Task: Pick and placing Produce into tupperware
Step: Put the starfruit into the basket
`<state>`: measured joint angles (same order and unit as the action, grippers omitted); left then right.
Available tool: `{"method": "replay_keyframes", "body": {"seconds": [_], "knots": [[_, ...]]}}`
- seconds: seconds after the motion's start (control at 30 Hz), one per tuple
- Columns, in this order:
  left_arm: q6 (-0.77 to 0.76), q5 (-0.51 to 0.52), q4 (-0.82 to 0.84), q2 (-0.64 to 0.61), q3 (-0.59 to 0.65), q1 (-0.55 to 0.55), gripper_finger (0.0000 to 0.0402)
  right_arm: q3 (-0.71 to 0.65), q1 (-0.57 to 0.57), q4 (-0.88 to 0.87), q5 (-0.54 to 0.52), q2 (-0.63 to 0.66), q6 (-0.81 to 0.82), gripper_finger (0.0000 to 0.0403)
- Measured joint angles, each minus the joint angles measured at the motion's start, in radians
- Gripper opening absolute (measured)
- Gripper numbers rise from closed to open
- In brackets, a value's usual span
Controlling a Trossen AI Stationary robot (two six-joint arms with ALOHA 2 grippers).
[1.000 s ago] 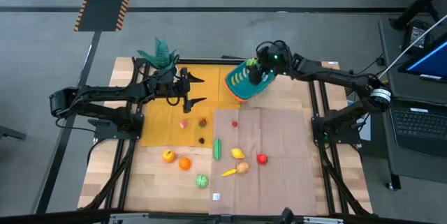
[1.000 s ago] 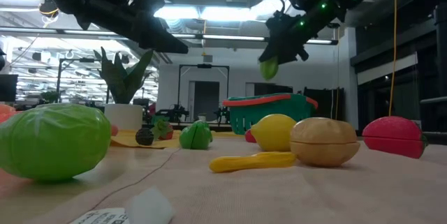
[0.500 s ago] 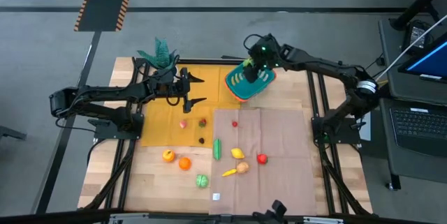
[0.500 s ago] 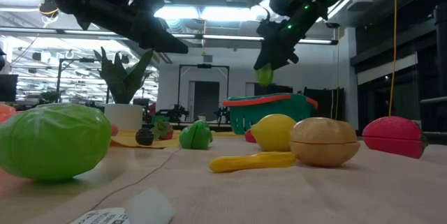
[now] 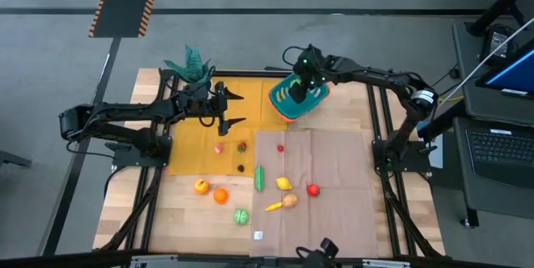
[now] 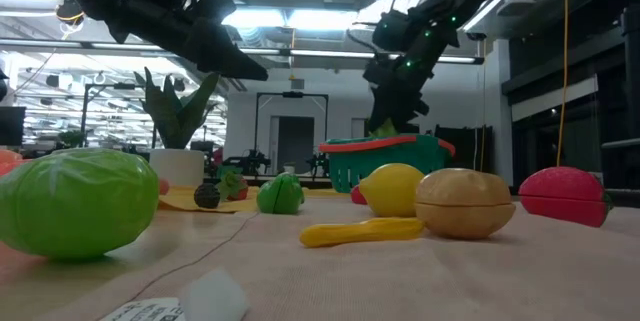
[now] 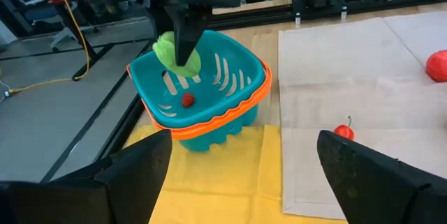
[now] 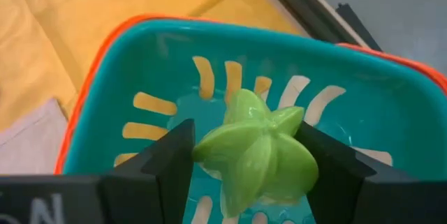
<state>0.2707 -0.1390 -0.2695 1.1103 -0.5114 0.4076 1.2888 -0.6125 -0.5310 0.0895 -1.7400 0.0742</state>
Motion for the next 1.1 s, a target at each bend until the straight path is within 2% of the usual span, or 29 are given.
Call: {"method": "replay_keyframes", "body": {"seconds": [0.73,0.97,1.1], "knots": [[0.0,0.0,0.0,0.0,0.0,0.0,0.0348,0.0,0.0,0.039,0.072,-0.128,-0.014,0.0217],[0.001,0.0,0.0,0.0,0.0,0.0,0.0348,0.0,0.0,0.042,0.097,-0.128,-0.033,0.0295],[0.001,0.0,0.0,0.0,0.0,0.0,0.0348,0.0,0.0,0.042,0.097,-0.128,-0.031,0.0313]]}}
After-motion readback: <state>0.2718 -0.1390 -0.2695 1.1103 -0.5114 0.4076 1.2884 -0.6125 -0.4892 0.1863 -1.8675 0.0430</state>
